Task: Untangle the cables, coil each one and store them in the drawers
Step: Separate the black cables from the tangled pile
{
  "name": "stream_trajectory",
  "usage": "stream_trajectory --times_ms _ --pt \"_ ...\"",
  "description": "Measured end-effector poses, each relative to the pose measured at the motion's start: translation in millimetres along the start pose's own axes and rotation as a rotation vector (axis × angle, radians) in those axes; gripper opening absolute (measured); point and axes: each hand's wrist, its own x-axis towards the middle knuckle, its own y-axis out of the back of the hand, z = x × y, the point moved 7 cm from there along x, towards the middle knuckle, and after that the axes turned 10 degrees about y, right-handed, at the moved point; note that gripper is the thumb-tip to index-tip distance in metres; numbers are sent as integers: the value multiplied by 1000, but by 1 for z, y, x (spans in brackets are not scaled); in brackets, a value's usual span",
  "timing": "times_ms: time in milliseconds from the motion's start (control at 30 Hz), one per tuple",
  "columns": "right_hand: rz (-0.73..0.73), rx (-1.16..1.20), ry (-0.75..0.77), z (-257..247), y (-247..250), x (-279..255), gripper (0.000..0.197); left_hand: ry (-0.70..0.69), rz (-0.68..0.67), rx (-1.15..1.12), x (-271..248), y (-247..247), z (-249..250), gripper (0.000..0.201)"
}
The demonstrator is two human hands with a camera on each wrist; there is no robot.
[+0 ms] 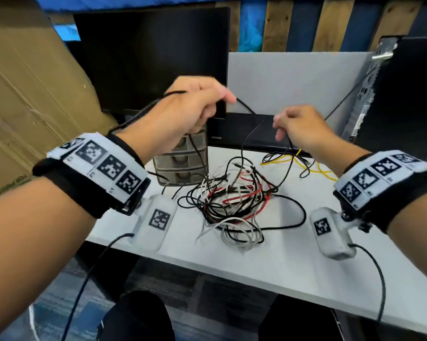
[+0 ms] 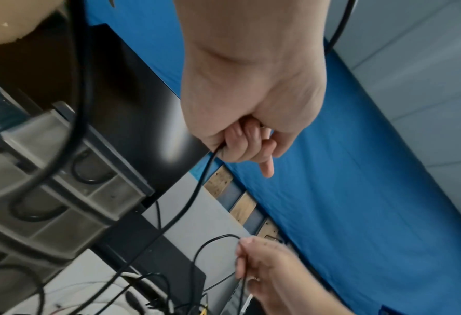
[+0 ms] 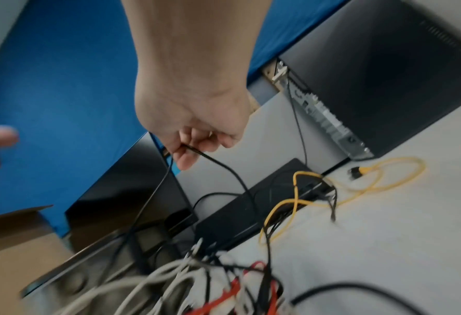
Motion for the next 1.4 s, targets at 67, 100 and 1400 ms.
stream_trajectory --times_ms 67,100,1400 --pt "-106 169 30 -15 -25 -8 22 -23 41 -86 1 4 10 29" --pt "-150 253 53 -27 -35 -12 18 -33 57 -122 1 5 14 30" --pt "86 275 -255 -44 23 37 31 25 -27 342 -27 -27 -13 30"
